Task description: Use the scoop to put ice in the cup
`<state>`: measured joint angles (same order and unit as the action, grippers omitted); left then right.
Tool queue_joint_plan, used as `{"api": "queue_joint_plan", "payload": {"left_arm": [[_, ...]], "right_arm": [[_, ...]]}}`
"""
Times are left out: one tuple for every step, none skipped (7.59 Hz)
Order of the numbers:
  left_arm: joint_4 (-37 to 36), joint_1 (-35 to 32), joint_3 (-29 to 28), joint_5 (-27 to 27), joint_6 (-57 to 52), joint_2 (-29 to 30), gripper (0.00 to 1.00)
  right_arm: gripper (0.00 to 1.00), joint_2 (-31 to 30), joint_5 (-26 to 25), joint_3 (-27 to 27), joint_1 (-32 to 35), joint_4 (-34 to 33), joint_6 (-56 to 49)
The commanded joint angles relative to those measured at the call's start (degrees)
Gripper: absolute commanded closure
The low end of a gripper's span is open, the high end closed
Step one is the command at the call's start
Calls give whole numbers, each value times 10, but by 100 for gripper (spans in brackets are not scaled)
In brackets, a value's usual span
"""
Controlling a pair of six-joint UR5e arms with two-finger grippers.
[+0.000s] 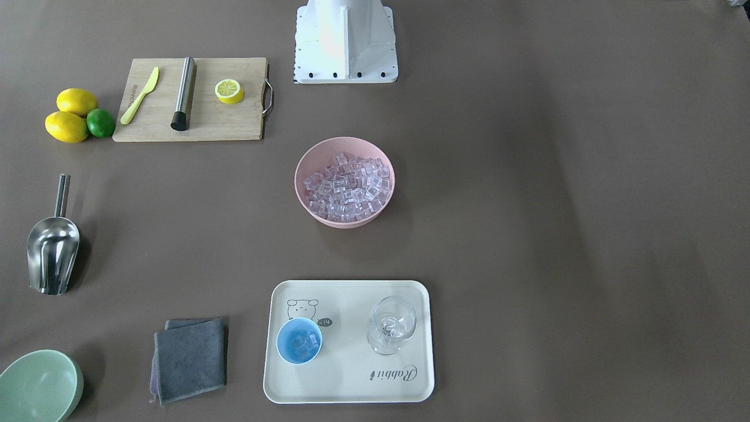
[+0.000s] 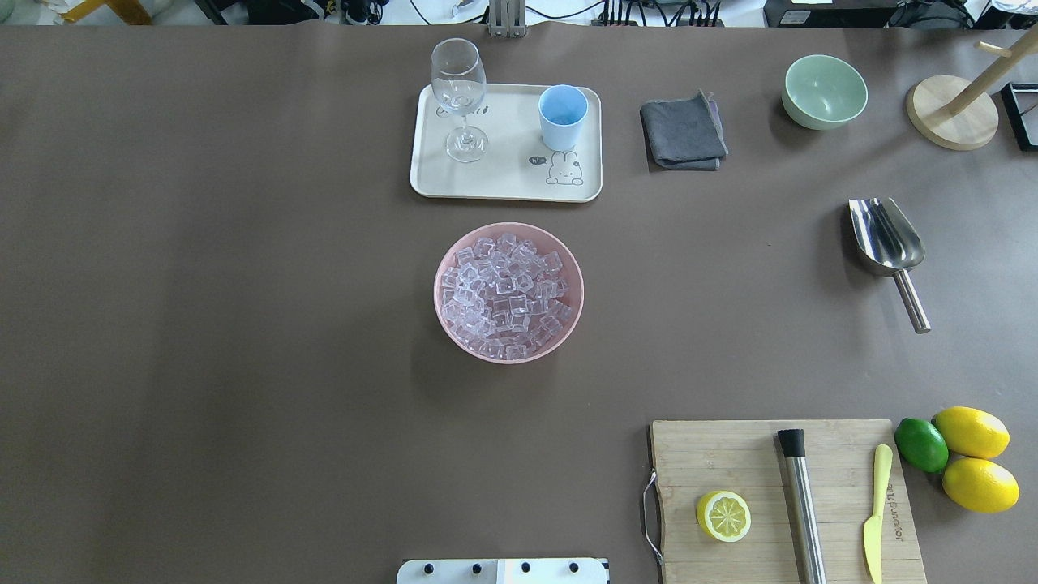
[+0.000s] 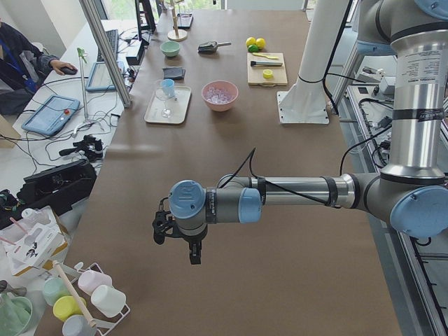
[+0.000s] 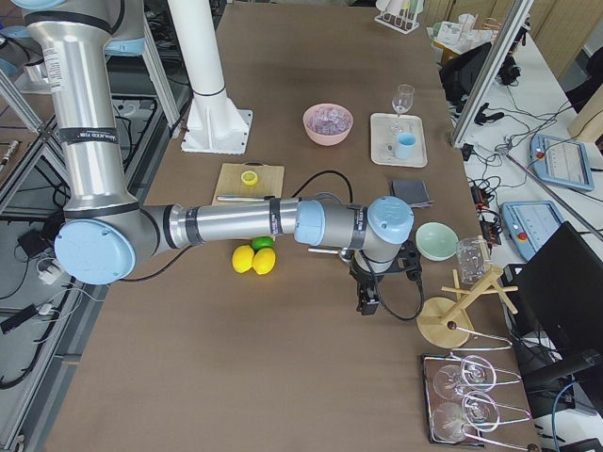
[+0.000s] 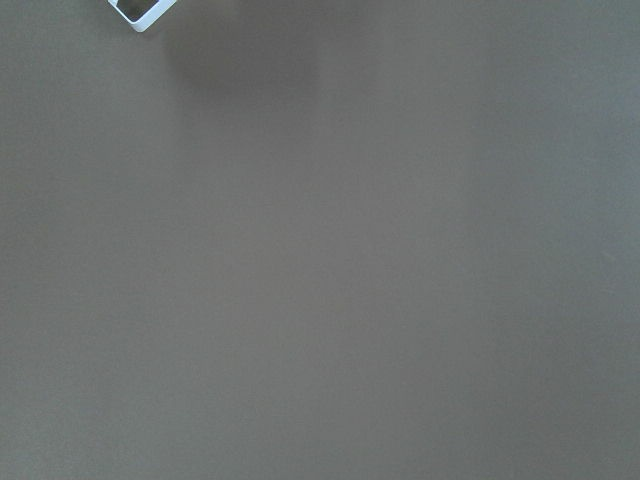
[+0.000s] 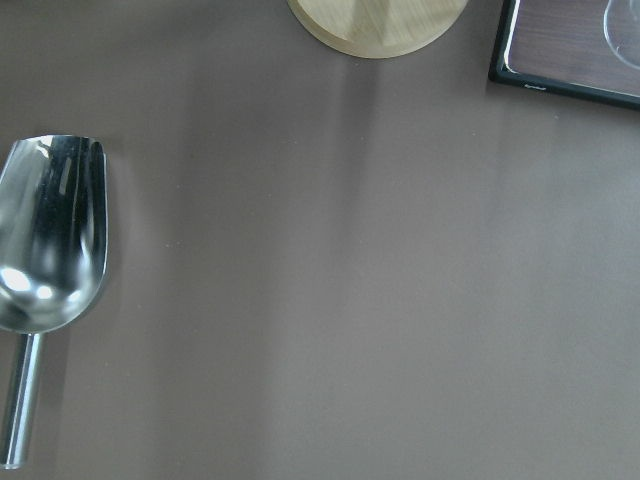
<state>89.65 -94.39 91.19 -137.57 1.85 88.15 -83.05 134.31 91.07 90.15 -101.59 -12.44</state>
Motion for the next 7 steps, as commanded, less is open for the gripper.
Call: {"api": "queue_joint_plan", "payload": {"left_arm": [[0, 0, 0, -1, 0, 0, 2], [0, 0, 0, -2, 0, 0, 2], [0, 0, 0, -1, 0, 0, 2], [0, 0, 0, -2, 0, 0, 2], [0, 0, -1, -2, 0, 0, 2], [0, 0, -2, -2, 0, 0, 2], [0, 0, -3, -2, 0, 0, 2]], "right_arm": [[0, -1, -3, -6, 6, 0, -7], [0, -1, -3, -6, 10, -1, -7], [0, -1, -3, -6, 13, -1, -7], [0, -1, -3, -6, 14, -4, -7], [0, -1, -3, -6, 16, -4, -7], [0, -1, -3, -6, 20, -4, -7], [0, -3, -3, -7, 24, -4, -7]]}}
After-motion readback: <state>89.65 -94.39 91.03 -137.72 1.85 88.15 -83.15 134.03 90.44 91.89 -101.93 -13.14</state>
